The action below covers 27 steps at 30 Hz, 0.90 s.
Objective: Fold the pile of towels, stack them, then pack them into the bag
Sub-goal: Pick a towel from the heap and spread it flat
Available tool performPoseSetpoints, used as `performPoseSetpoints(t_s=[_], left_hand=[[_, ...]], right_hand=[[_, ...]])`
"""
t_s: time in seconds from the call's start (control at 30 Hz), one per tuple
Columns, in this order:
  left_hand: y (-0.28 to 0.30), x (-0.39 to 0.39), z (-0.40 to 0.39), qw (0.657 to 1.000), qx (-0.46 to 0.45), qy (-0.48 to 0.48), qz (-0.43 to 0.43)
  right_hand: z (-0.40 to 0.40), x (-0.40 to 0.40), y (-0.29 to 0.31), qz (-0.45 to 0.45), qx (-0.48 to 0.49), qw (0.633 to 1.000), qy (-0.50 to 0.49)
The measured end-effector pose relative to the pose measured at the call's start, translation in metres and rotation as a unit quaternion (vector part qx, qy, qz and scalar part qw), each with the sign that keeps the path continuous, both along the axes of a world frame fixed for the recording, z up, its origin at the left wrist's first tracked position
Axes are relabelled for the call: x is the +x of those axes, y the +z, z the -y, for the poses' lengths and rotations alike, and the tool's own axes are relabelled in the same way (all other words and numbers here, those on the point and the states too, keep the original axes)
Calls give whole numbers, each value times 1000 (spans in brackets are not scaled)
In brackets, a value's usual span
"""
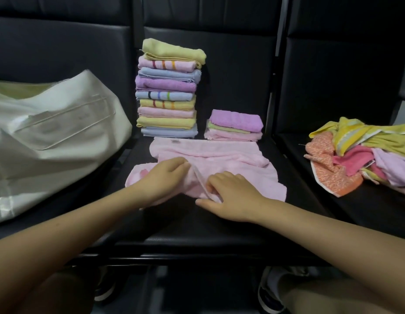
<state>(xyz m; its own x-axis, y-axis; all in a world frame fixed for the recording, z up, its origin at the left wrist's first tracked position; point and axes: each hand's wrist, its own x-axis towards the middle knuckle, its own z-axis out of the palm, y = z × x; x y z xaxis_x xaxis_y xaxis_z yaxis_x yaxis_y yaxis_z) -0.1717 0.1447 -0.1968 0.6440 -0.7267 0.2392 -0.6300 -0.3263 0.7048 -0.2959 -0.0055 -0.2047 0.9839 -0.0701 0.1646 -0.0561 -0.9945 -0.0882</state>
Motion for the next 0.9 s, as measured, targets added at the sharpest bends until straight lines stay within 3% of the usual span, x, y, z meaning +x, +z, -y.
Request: performPoseSetpoints(t_s=[0.07, 0.17, 0.33, 0.57, 0.73, 0.83, 0.9], left_hand=[[6, 10, 7, 1000, 0, -4, -7], [11, 26, 11, 1000, 17, -13, 17], [5, 59, 5, 981, 106, 19, 159], [-3, 85, 4, 941, 125, 22, 314], [-23, 100, 4, 961, 108, 37, 253], [-24, 100, 7, 976, 24, 40, 214], [-22, 97, 10, 982, -8, 35, 185]], right_hand=[[0, 9, 3, -12, -1, 1000, -15], [8, 18, 9, -49, 92, 994, -28], [36, 28, 18, -34, 245, 968, -51], [83, 41, 33, 12, 219, 971, -97], [99, 49, 16, 7, 166, 965, -204], [99, 54, 12, 113, 111, 960, -232], [100, 58, 7, 137, 114, 962, -208]])
